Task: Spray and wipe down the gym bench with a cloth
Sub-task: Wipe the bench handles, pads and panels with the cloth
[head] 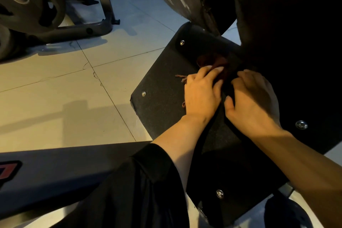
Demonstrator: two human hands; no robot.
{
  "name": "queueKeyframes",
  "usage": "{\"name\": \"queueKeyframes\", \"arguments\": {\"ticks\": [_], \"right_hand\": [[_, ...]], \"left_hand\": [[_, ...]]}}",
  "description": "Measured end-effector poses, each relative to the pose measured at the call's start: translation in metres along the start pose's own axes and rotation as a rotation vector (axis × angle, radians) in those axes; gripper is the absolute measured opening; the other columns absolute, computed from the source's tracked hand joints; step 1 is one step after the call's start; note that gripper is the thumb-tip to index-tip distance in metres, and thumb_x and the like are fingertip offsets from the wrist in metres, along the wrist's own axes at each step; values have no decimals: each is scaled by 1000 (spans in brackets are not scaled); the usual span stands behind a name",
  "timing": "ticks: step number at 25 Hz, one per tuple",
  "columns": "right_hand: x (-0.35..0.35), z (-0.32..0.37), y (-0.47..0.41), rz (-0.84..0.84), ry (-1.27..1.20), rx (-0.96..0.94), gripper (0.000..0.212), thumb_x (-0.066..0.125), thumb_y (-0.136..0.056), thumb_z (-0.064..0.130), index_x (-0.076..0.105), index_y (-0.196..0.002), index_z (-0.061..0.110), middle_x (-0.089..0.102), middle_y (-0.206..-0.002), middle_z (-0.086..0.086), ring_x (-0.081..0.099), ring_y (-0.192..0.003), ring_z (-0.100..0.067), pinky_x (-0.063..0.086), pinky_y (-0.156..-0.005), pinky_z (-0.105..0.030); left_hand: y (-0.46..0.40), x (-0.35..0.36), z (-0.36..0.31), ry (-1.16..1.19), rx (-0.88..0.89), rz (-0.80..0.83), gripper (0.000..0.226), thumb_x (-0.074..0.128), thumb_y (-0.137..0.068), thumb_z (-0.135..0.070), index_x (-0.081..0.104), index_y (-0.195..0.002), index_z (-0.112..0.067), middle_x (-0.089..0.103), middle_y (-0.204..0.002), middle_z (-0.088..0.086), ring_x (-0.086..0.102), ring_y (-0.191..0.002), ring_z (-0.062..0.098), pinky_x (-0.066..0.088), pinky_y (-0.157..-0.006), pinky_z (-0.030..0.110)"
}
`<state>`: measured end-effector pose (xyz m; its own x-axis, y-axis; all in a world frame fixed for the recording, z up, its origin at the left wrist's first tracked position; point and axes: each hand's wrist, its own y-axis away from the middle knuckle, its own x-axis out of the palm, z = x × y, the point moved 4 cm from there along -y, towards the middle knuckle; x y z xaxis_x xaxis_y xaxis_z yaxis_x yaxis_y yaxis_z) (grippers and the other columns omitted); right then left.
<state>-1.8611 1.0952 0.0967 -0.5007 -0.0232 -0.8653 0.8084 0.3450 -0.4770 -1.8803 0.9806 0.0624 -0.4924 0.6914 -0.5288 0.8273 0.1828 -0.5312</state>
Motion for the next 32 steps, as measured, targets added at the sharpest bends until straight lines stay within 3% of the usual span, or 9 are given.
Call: {"name": "queueKeyframes", "arguments": {"ticks": [4, 8, 11, 15, 16, 21, 25, 28, 32], "right_hand": [[7, 19, 0, 28, 50, -64, 40, 60, -74, 17, 61, -108, -5, 57, -116, -24, 50, -121, -37, 28, -112, -48], [14, 51, -2, 79, -11, -149, 42, 71, -70, 18, 64, -105, -3, 56, -124, -22, 47, -127, -34, 24, -116, -47], [26, 68, -3, 113, -25, -237, 43, 74, -67, 17, 66, -103, -4, 57, -126, -25, 48, -128, -37, 26, -114, -51], [28, 62, -6, 148, 50, -203, 49, 65, -83, 26, 58, -125, 2, 44, -144, -19, 31, -141, -29, 11, -120, -47], [24, 57, -5, 129, 63, -195, 49, 65, -82, 26, 58, -125, 3, 46, -142, -18, 33, -140, -29, 12, -120, -47], [20, 8, 7, 19, 162, -185, 56, 68, -67, 26, 63, -113, -4, 61, -115, -25, 50, -120, -38, 19, -111, -47], [0, -32, 37, -82, 169, -123, 56, 40, -84, 29, 49, -128, -5, 50, -132, -26, 36, -130, -35, 14, -113, -43], [-6, -54, 65, -68, 185, -128, 57, 34, -91, 33, 35, -137, 0, 42, -142, -23, 27, -136, -32, 5, -116, -41], [-18, -64, 106, -48, 177, -42, 58, 32, -94, 29, 36, -141, -4, 35, -149, -23, 27, -141, -33, 14, -117, -47]], "left_hand": [[13, -1, 4, -60, 98, -8, 37, 58, -92, -22, 60, -129, -22, 55, -133, 5, 51, -106, 28, 43, -90, 38], [35, -21, 58, -132, -260, -124, 38, 53, -95, -23, 56, -133, -18, 51, -139, 7, 46, -112, 32, 37, -97, 38], [51, -20, 68, -171, -35, -52, 40, 50, -95, -21, 54, -135, -16, 46, -144, 7, 43, -116, 31, 37, -102, 38], [41, -28, 103, -86, -639, -95, 47, 45, -101, -20, 36, -147, -21, 32, -154, 3, 31, -134, 29, 23, -113, 37], [36, -26, 93, -86, -641, -103, 47, 45, -101, -20, 36, -147, -21, 31, -154, 3, 30, -135, 29, 22, -113, 36], [-9, 3, -14, 28, -27, -8, 44, 53, -95, -14, 49, -139, -17, 40, -148, 7, 36, -127, 29, 22, -104, 29], [-3, 11, -39, 75, -25, 35, 46, 53, -95, -14, 48, -140, -19, 36, -150, 6, 34, -128, 28, 24, -106, 29], [18, 13, -54, 67, 80, 90, 46, 54, -94, -12, 49, -139, -19, 38, -148, 7, 35, -126, 30, 24, -102, 24], [62, 21, -81, 37, 138, 123, 47, 56, -91, -9, 51, -137, -18, 44, -143, 8, 39, -120, 30, 24, -102, 23]]}}
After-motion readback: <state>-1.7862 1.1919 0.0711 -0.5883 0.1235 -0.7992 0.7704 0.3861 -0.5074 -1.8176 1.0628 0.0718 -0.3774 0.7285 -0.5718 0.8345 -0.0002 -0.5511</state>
